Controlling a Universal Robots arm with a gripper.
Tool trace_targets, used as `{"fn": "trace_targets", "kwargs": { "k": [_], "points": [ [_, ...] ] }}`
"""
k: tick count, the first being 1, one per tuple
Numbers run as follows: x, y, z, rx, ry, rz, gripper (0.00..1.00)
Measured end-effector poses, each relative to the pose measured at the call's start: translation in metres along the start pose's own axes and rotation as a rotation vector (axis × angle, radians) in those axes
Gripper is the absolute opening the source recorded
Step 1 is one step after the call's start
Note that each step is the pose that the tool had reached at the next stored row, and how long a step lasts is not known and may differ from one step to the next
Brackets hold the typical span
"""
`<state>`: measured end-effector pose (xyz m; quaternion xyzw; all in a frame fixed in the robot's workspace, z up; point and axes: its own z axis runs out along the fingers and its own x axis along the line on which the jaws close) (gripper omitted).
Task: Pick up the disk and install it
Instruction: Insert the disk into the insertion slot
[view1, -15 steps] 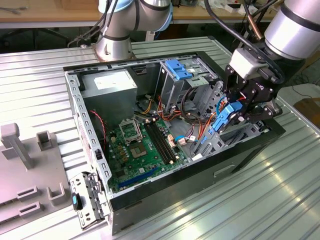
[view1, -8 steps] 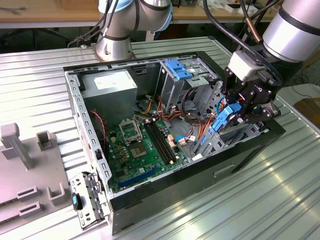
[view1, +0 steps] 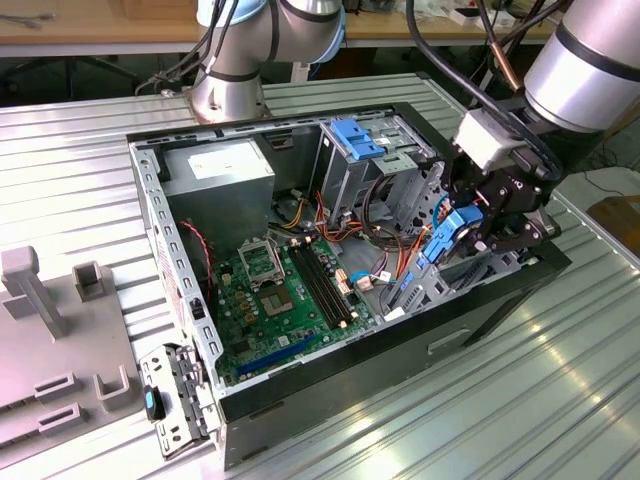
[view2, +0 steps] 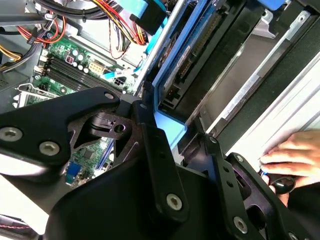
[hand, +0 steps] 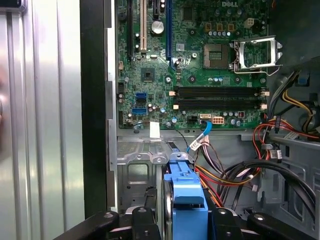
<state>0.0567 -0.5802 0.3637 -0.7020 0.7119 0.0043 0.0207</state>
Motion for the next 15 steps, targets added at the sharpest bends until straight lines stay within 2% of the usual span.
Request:
{"fn": "trace_targets", "kwargs": {
  "k": [3,12,15],
  "points": [
    [0.0,0.0,-0.0018,0.0,-0.0017,0.0,0.43],
    [-0.0009,-0.0006,-0.0242,-0.0001,-0.0051,0.0,0.43],
    [-0.0011,-0.0007,-0.0292,-0.0001,-0.0051,0.0,0.43]
  ]
}}
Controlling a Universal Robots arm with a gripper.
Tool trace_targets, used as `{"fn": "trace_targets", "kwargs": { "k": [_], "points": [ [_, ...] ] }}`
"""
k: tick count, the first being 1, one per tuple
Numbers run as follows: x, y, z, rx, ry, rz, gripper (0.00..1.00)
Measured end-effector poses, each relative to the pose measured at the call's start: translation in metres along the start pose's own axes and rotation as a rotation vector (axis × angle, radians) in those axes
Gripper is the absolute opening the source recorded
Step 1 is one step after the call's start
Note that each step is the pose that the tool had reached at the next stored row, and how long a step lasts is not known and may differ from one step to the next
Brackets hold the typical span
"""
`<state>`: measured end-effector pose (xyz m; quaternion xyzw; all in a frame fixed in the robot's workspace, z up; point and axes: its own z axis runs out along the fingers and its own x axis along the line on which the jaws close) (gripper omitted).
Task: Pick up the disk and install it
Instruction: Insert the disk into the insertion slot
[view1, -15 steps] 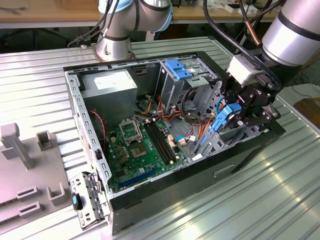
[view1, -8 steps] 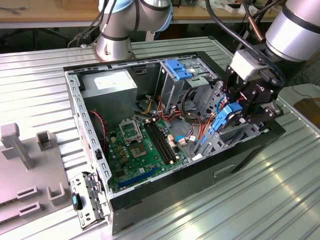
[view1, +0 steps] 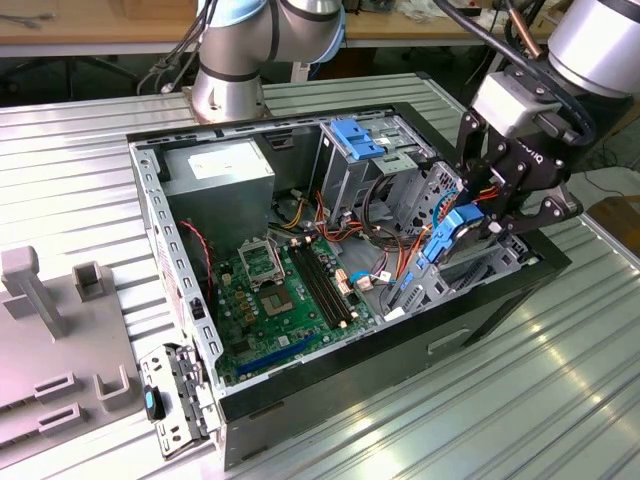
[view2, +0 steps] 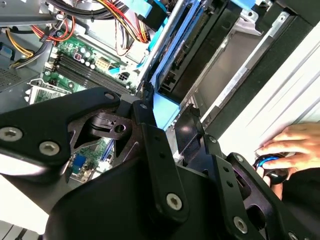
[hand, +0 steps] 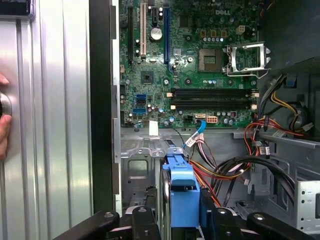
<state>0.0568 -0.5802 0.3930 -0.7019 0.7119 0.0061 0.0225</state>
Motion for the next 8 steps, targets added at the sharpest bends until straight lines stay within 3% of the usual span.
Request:
{"fn": "trace_targets", "kwargs": {
  "k": [1,2,3,8],
  "points": [
    [-0.0001,-0.0001,-0.0027,0.0,-0.0001,0.0,0.43],
    [-0.0006,-0.0061,-0.0033,0.0,-0.0003,0.0,0.43],
    [-0.0013,-0.0071,-0.0025,0.0,0.0,0.0,0.43],
    [-0.0002,-0.001,-0.0023,0.0006,-0.0003,-0.002,0.43]
  ]
}}
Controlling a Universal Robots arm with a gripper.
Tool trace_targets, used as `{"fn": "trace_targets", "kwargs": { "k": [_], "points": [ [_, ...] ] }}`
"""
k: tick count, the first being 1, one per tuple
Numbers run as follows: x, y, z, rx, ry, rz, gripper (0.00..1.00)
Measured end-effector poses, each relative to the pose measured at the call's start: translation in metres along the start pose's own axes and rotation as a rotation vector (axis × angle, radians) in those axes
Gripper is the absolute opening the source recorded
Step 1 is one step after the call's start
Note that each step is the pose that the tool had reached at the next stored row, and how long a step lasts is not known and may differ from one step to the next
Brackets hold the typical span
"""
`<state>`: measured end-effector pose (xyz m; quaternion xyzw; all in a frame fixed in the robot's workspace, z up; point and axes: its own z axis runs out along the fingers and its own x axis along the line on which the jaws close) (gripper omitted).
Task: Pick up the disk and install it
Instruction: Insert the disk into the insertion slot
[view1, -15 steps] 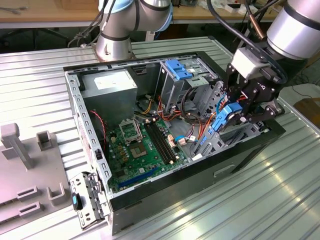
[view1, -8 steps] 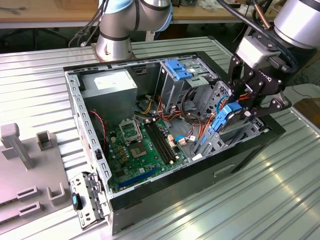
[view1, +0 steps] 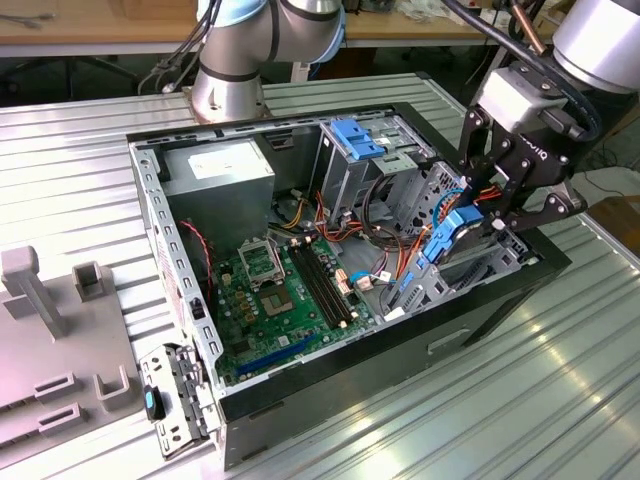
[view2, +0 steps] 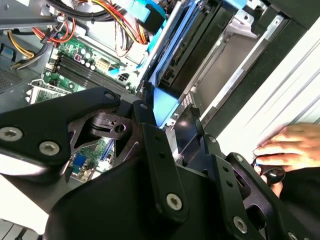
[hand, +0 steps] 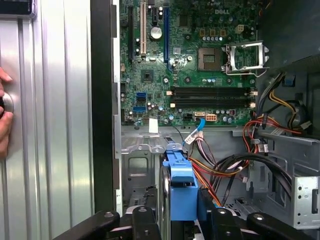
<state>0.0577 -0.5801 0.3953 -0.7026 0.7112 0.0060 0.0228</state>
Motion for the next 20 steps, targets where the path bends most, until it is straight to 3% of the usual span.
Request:
{"fn": "trace_targets", "kwargs": {
  "k": [5,10,15,18,20],
  "points": [
    [0.0024,0.0154,0.0,0.0,-0.0007,-0.007,0.43],
    [0.0076,0.0164,0.0009,-0.0001,-0.0004,-0.007,0.43],
    [0.0068,0.0146,0.0024,-0.0001,-0.001,-0.009,0.43],
    [0.0059,0.0031,0.0036,-0.0007,-0.0009,-0.025,0.43],
    [0.0055,0.0006,0.0042,-0.0009,-0.0013,-0.029,0.43]
  ]
}}
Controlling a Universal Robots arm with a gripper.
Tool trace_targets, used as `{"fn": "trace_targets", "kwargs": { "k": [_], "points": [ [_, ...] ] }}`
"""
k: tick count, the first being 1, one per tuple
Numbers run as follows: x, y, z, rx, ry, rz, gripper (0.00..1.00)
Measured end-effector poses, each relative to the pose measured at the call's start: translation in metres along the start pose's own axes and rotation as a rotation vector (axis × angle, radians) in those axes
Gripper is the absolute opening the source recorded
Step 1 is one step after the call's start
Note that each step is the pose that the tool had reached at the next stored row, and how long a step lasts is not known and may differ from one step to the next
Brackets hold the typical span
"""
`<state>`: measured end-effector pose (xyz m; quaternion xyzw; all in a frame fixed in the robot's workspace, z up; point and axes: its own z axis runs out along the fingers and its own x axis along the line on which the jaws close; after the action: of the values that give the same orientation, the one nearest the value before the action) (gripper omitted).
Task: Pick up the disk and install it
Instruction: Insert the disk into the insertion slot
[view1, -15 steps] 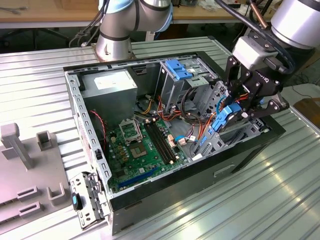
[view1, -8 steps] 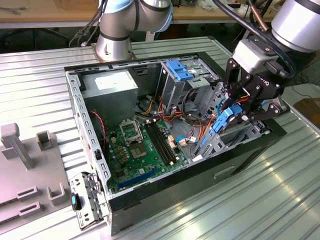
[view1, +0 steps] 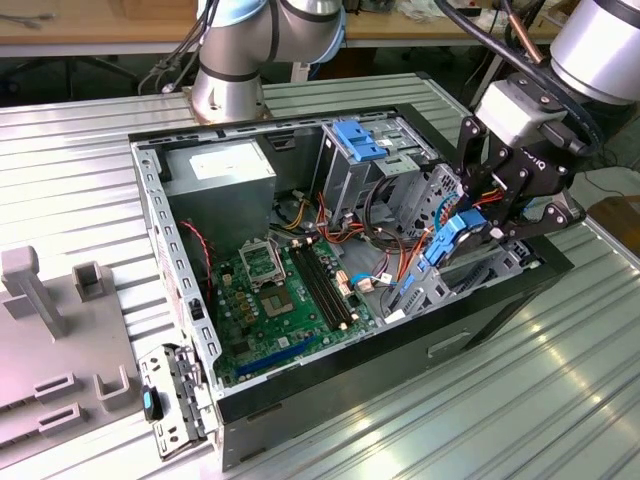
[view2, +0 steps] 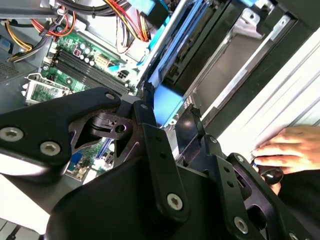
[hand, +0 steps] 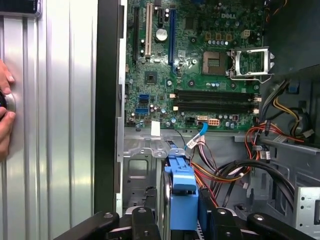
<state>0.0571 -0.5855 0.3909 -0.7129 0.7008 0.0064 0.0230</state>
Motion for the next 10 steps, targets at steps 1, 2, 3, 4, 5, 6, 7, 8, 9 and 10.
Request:
{"fn": "trace_targets", "kwargs": {
  "k": [1,2,3,4,5,6,7,8,9,10],
  "points": [
    [-0.0002,-0.0015,0.0003,-0.0001,-0.0003,-0.004,0.43],
    [-0.0007,-0.0032,0.0006,-0.0003,-0.0005,-0.008,0.43],
    [-0.0016,-0.0041,0.0007,-0.0005,-0.0004,-0.011,0.43],
    [-0.0027,-0.0044,0.0008,-0.0005,-0.0005,-0.012,0.43],
    [-0.0036,-0.0046,0.0008,-0.0005,-0.0005,-0.013,0.43],
    [-0.0051,-0.005,0.001,-0.0006,-0.0005,-0.014,0.43],
    [-0.0057,-0.0051,0.0011,-0.0006,-0.0007,-0.014,0.43],
    [-0.006,-0.0052,0.001,-0.0007,-0.0004,-0.015,0.43],
    [-0.006,-0.0052,0.0011,-0.0007,-0.0005,-0.015,0.43],
    [-0.006,-0.0052,0.0011,-0.0007,-0.0006,-0.015,0.43]
  ]
}}
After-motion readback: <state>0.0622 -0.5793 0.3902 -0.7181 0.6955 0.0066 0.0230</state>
